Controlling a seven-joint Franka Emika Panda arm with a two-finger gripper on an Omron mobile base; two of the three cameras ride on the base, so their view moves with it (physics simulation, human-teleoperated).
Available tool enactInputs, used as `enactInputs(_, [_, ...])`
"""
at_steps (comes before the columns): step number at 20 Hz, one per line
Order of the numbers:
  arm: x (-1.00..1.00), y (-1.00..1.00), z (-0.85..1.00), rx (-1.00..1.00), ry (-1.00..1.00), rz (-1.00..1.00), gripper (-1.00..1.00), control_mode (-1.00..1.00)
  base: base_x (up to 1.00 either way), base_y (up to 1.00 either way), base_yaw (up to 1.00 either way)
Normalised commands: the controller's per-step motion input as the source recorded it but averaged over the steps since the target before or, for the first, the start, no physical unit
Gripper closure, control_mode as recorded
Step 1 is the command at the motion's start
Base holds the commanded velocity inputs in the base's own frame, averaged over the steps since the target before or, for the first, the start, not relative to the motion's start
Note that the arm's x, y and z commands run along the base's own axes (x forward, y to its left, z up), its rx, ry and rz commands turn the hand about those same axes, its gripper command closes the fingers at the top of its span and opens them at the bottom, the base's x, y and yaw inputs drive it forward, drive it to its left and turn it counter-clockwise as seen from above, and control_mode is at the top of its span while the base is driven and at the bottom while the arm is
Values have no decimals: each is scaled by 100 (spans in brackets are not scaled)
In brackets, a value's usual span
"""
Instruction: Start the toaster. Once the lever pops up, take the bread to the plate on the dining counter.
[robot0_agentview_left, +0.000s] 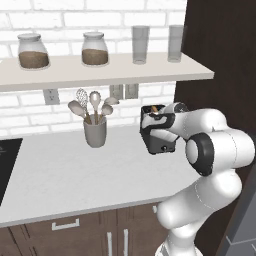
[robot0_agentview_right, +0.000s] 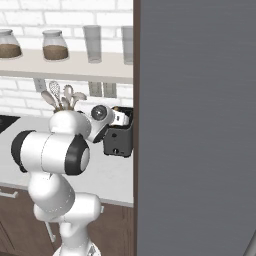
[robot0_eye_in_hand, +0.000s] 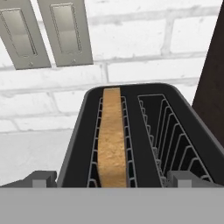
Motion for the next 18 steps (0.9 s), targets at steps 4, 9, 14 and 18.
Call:
enactInputs(4, [1,0,0,0,0,0,-100,-100,0,0,0])
enactInputs(9, [6,0,0,0,0,0,-100,-100,0,0,0])
enactInputs(14, [9,0,0,0,0,0,-100,-100,0,0,0])
enactInputs(18, [3,0,0,0,0,0,-100,-100,0,0,0])
